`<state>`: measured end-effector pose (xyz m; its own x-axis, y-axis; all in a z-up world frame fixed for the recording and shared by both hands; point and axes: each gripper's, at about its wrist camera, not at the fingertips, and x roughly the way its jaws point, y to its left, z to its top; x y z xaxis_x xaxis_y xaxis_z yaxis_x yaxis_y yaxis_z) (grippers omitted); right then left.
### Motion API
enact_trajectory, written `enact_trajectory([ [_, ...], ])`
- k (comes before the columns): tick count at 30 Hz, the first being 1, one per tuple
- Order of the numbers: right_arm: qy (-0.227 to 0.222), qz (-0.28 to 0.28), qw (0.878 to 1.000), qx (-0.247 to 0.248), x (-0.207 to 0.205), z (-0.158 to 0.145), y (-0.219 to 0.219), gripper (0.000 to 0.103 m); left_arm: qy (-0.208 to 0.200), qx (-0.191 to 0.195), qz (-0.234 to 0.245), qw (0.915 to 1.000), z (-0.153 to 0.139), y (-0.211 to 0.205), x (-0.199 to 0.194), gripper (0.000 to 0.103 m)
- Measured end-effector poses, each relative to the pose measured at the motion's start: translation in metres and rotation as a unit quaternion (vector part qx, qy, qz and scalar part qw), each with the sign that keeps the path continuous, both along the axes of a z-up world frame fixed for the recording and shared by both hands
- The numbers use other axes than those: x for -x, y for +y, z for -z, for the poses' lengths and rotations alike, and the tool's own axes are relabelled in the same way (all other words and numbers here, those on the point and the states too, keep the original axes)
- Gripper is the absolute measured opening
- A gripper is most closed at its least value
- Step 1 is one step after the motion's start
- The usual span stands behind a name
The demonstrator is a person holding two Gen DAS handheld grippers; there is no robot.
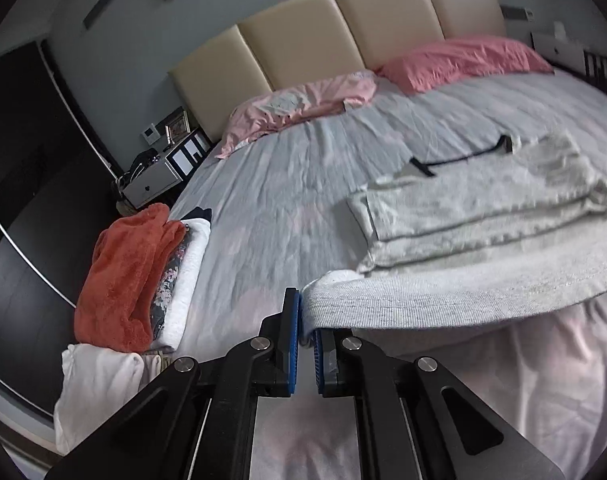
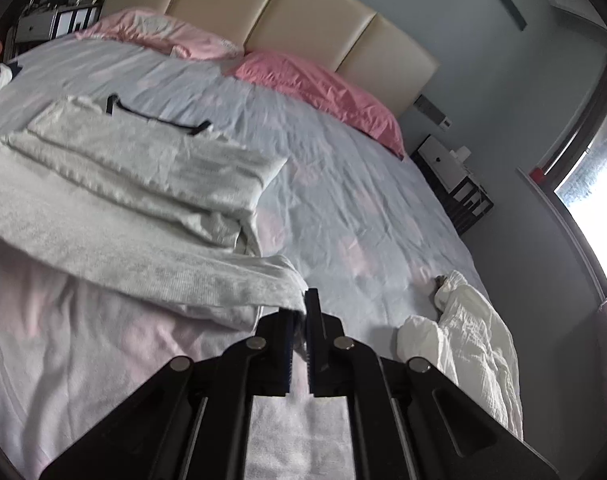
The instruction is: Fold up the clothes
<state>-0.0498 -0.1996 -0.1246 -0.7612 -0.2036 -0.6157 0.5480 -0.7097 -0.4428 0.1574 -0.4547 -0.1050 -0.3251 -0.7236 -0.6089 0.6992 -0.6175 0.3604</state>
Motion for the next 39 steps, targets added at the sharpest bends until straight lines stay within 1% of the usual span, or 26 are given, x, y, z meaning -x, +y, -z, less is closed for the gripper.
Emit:
enact_trajectory([
  [2,0.009,0.005,0.999,0.030,-0.005,-0.024,0.007,0.004,0.030,-0.002,0.000,0.9995,-0.021,0.006,-0.011,0.007],
  [5,0.016,0.003,0.998,0.060,-0.014,-0.054,0.020,0.004,0.047,0.012,0.006,0.9988,-0.042,0.022,-0.026,0.007],
  [7,0.017,0.002,0.997,0.073,-0.023,-0.068,0.028,0.004,0.060,0.022,0.011,0.9979,-0.054,0.033,-0.038,0.007],
  [10,0.020,0.005,0.996,0.089,-0.039,-0.081,0.043,0.003,0.075,0.040,0.016,0.9963,-0.067,0.051,-0.055,0.007],
  [16,0.051,0.018,0.991,0.120,-0.075,-0.098,0.074,0.003,0.099,0.083,0.015,0.9915,-0.084,0.083,-0.082,0.006],
  [21,0.078,0.021,0.988,0.134,-0.105,-0.114,0.098,0.003,0.120,0.099,0.021,0.9876,-0.102,0.104,-0.107,0.006],
  [26,0.085,0.018,0.985,0.150,-0.135,-0.129,0.127,0.003,0.124,0.109,0.041,0.9854,-0.115,0.129,-0.140,0.006],
  [28,0.091,0.016,0.984,0.149,-0.146,-0.132,0.134,0.003,0.120,0.116,0.047,0.9849,-0.115,0.136,-0.145,0.006],
  [30,0.095,0.014,0.985,0.145,-0.153,-0.134,0.138,0.003,0.110,0.116,0.048,0.9860,-0.113,0.134,-0.142,0.006],
  [35,0.090,0.012,0.986,0.137,-0.141,-0.126,0.126,0.003,0.089,0.105,0.042,0.9896,-0.104,0.119,-0.125,0.006],
  [39,0.086,0.013,0.988,0.126,-0.117,-0.119,0.107,0.003,0.067,0.097,0.035,0.9924,-0.096,0.098,-0.101,0.006],
])
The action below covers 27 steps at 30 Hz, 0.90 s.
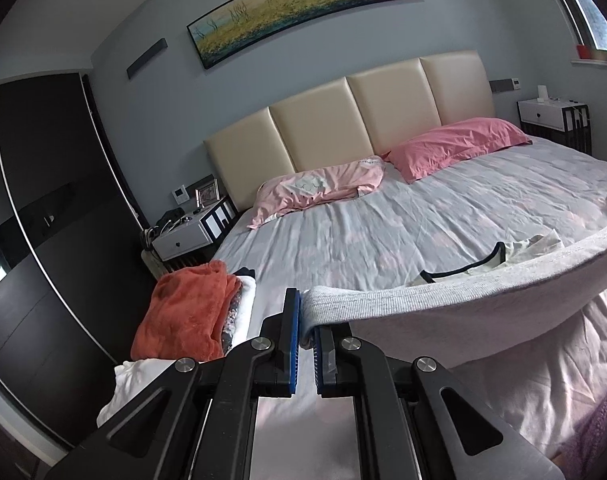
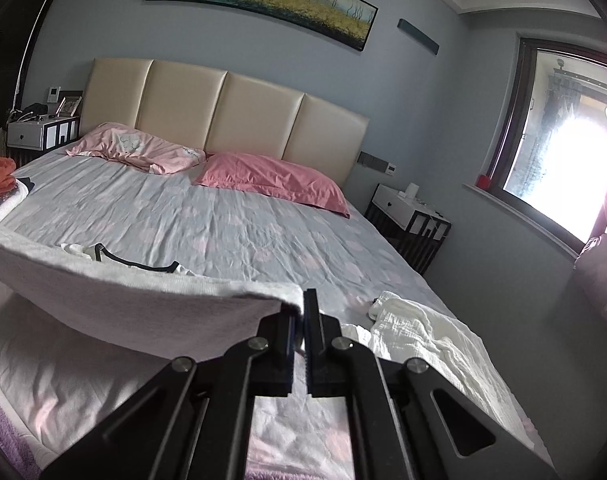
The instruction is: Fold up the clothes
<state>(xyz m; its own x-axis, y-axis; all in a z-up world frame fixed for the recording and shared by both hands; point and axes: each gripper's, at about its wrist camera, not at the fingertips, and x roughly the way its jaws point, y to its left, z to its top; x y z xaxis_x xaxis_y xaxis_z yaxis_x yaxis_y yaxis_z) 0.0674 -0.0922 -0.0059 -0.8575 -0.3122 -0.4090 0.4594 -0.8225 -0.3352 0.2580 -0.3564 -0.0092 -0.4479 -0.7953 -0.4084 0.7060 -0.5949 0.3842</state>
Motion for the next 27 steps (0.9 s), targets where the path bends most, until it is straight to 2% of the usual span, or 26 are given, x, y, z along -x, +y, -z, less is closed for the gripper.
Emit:
enact_trajectory([
  [6,-0.009,-0.004,1.000,-0.019,0.048,0.015,-0.041,0.003,-0.031,-0.029,-0.013,0.9990,0.020,-0.044,0.047,0.006],
  [13,-0.040,0.001,0.998,-0.046,0.117,0.053,-0.101,0.003,-0.075,-0.073,-0.030,0.9941,0.059,-0.106,0.114,0.006],
  [21,-0.110,0.009,0.990,-0.087,0.200,0.135,-0.182,0.003,-0.139,-0.144,-0.065,0.9775,0.149,-0.181,0.184,0.006],
  [27,-0.166,0.011,0.980,-0.110,0.238,0.204,-0.208,0.003,-0.167,-0.173,-0.059,0.9688,0.207,-0.207,0.206,0.006],
])
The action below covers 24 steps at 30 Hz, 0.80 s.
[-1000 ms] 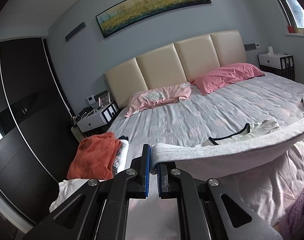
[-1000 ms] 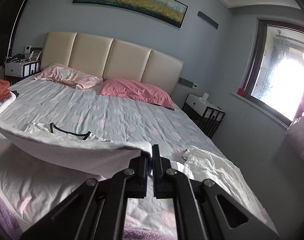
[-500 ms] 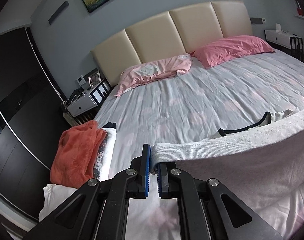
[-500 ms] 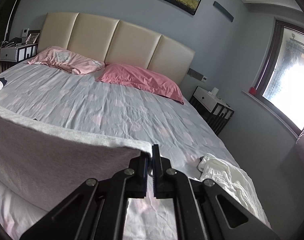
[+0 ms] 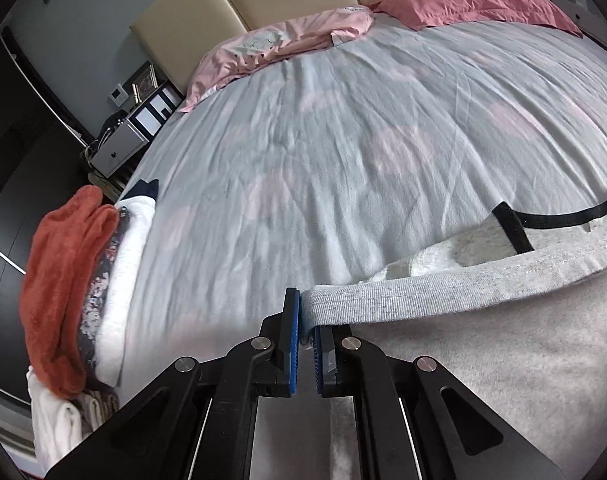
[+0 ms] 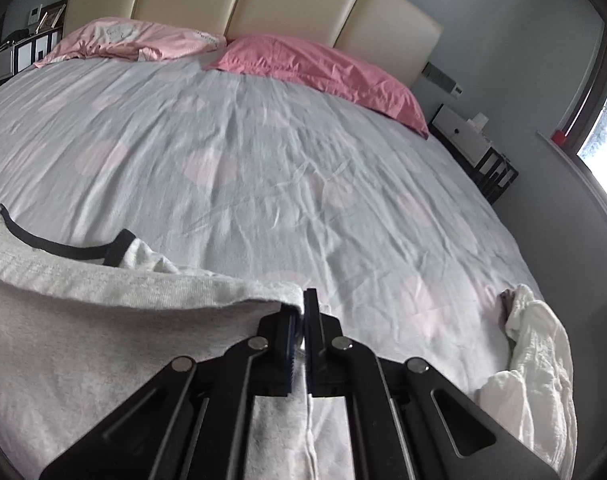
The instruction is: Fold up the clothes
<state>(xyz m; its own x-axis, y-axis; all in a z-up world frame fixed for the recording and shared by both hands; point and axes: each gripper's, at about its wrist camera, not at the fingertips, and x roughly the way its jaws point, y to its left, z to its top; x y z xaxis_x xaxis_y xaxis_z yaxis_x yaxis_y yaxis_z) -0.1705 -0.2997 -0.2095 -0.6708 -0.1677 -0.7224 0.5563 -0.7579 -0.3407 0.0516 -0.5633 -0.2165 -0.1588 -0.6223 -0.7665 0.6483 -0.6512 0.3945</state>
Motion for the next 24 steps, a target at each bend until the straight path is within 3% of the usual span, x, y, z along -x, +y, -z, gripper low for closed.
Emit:
enact_trajectory([
  [4,-0.032,0.001,0.999,0.009,0.014,0.023,-0.004,0.003,0.006,-0.026,-0.003,0.9997,0.018,-0.013,0.005,0.008],
  [8,-0.041,0.002,0.999,0.033,0.020,0.025,-0.001,0.005,0.021,-0.025,0.000,0.9995,0.021,-0.017,0.004,0.010],
  [11,-0.068,0.011,0.995,0.079,0.028,0.019,0.008,0.006,0.045,-0.035,-0.013,0.9983,0.015,-0.023,-0.003,0.020],
  [14,-0.117,0.027,0.981,0.150,0.039,0.009,0.024,0.008,0.084,-0.061,-0.043,0.9937,0.006,-0.035,-0.015,0.033],
  [16,-0.150,0.038,0.968,0.197,0.045,0.003,0.036,0.014,0.102,-0.076,-0.056,0.9903,0.002,-0.040,-0.021,0.034],
  [18,-0.166,0.049,0.959,0.226,0.049,0.000,0.045,0.029,0.117,-0.089,-0.066,0.9870,0.000,-0.043,-0.027,0.034],
  [19,-0.171,0.055,0.955,0.237,0.051,-0.001,0.049,0.032,0.122,-0.092,-0.069,0.9858,-0.002,-0.044,-0.029,0.034],
  [24,-0.203,0.096,0.932,0.283,0.063,-0.001,0.069,0.034,0.131,-0.087,-0.095,0.9830,-0.005,-0.051,-0.039,0.035],
])
